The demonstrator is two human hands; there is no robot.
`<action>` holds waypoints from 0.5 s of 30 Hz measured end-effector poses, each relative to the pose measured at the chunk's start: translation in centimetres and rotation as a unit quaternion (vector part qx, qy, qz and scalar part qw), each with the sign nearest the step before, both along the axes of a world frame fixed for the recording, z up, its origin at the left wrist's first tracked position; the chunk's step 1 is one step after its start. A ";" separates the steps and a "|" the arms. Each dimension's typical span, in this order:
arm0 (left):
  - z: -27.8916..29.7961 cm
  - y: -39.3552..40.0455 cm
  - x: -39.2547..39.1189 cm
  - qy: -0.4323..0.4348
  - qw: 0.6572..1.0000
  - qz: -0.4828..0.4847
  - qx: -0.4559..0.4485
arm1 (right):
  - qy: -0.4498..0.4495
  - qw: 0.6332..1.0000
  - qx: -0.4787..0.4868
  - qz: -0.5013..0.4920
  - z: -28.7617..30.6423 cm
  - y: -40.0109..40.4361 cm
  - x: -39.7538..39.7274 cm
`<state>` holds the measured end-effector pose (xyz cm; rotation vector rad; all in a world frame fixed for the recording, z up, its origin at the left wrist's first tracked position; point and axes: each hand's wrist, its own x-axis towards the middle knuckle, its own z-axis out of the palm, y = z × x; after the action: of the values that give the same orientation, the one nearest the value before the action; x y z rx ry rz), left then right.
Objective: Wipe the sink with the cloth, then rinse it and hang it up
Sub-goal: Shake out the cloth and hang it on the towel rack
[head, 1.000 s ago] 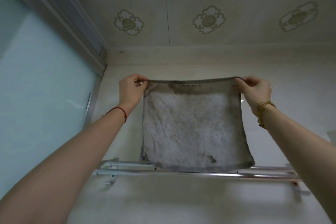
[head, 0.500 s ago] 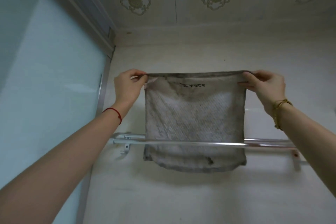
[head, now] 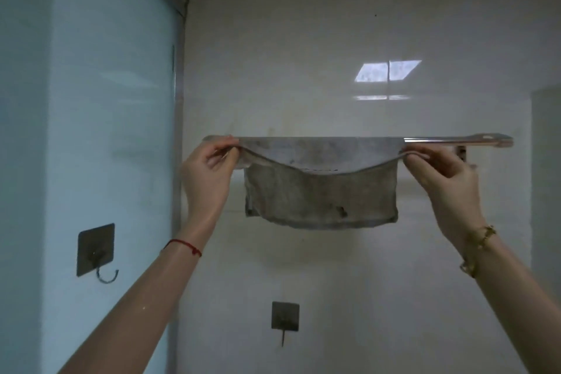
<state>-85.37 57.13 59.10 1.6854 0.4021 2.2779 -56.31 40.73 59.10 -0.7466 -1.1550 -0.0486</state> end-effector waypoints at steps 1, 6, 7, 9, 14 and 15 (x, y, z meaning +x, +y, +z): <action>-1.2 0.4 0.2 0.013 1.000 0.004 -0.011 | 0.029 0.999 -0.007 0.035 -0.9 0.1 0.1; -4.8 3.0 1.3 0.086 0.983 -0.043 -0.159 | 0.099 0.994 -0.052 -0.017 -3.8 1.9 0.6; -4.9 3.1 1.7 0.085 0.975 -0.063 -0.195 | 0.093 0.994 -0.052 -0.039 -4.1 2.2 0.5; -5.0 3.1 2.5 0.047 0.955 -0.140 -0.256 | 0.090 0.993 -0.039 -0.068 -4.5 2.8 0.0; -6.0 4.8 2.8 0.001 0.958 -0.133 -0.255 | 0.161 0.981 -0.041 -0.097 -5.2 4.9 0.0; -6.3 5.0 2.8 0.009 0.964 -0.106 -0.243 | 0.174 0.979 -0.049 -0.090 -5.5 5.3 0.3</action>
<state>-82.59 62.12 52.79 1.4200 0.6837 1.8204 -55.99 46.05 53.57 -0.9063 -0.7595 -0.0105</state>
